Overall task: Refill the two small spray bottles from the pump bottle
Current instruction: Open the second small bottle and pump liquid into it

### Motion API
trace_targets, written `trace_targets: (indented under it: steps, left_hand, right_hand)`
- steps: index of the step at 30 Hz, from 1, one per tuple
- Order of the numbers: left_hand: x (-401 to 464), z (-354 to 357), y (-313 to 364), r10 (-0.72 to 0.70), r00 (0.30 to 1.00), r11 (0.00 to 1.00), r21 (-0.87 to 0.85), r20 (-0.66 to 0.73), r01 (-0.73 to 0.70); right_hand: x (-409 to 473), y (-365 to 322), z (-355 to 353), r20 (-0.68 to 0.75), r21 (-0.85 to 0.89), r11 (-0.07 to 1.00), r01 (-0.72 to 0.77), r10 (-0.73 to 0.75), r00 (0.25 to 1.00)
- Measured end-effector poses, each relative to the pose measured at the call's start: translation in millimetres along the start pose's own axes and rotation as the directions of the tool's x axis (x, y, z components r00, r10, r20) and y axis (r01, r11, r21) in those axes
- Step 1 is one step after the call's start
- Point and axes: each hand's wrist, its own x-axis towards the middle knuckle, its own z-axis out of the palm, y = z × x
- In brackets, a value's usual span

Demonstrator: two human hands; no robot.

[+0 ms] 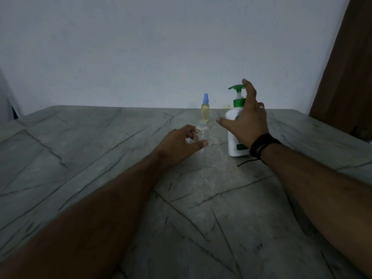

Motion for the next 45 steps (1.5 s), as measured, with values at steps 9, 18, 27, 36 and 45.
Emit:
trace_targets:
  steps: [9,18,27,36,45]
  left_hand:
    - [2,0,1,-0.015,1.0,1.0,0.015,0.0,0.015]
    - [1,1,-1,-0.011,1.0,1.0,0.021,-0.004,0.011]
    - [-1,0,5,0.004,1.0,1.0,0.011,0.018,-0.004]
    - [-2,0,6,0.012,1.0,1.0,-0.026,0.022,-0.011]
    - [-2,3,4,0.028,0.999,1.0,-0.008,0.029,-0.028]
  right_hand:
    - [-11,-15,-17,0.373,0.059,0.987,0.152,-0.163,0.914]
    - [-17,-21,-18,0.478,-0.034,0.97,0.242,-0.197,0.856]
    - [-20,-29,-7,0.509,-0.139,0.939,0.315,-0.205,0.836]
    - [-20,-32,-3,0.512,-0.089,0.952,0.291,-0.207,0.833]
    - [-20,-31,-7,0.457,-0.017,0.978,0.208,-0.177,0.872]
